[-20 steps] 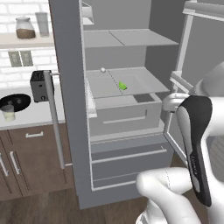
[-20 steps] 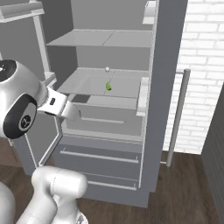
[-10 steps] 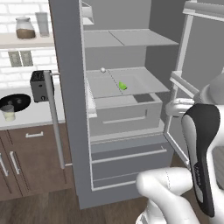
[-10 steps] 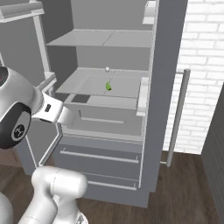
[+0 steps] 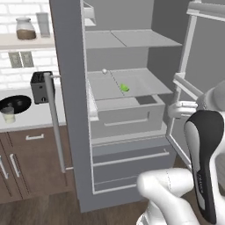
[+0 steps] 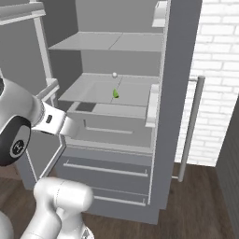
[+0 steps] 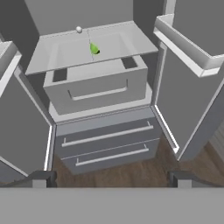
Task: Grab a lemon wedge from the fridge and one ice cube from the ice bowl, and put them in the glass of lemonade.
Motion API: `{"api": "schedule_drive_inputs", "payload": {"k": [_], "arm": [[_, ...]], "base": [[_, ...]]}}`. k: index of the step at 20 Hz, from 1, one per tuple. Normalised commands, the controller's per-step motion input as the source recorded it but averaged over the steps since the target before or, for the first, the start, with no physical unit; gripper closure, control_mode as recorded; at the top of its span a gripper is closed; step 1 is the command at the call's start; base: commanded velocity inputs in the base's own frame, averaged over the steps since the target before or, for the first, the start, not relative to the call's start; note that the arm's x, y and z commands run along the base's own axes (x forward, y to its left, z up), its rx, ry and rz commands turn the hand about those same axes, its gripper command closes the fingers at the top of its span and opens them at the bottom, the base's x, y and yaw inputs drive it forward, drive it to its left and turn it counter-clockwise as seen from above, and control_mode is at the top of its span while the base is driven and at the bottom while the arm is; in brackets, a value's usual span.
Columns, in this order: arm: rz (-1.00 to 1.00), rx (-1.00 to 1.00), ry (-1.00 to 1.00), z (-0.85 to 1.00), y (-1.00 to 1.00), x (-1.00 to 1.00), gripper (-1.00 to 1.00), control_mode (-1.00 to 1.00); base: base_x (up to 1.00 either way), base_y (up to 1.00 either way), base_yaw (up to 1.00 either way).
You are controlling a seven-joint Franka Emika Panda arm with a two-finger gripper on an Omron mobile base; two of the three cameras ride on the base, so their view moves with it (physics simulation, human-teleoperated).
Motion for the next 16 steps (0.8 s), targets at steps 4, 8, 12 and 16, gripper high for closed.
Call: {"api": "schedule_drive_inputs", "payload": {"k": [4, 8, 12, 16], "arm": [[0.00, 0.00, 0.00, 0.00, 0.00, 0.00, -1.00, 1.00], [0.00, 0.00, 0.00, 0.00, 0.00, 0.00, -1.00, 1.00], [0.00, 0.00, 0.00, 0.00, 0.00, 0.00, -1.00, 1.00], [0.04, 0.00, 0.00, 0.00, -0.09, 0.34, -1.00, -1.00]], "base": [[0.94, 0.25, 0.05], [0.98, 0.16, 0.13], [0.40, -0.03, 0.10], [0.00, 0.00, 0.00]]}}
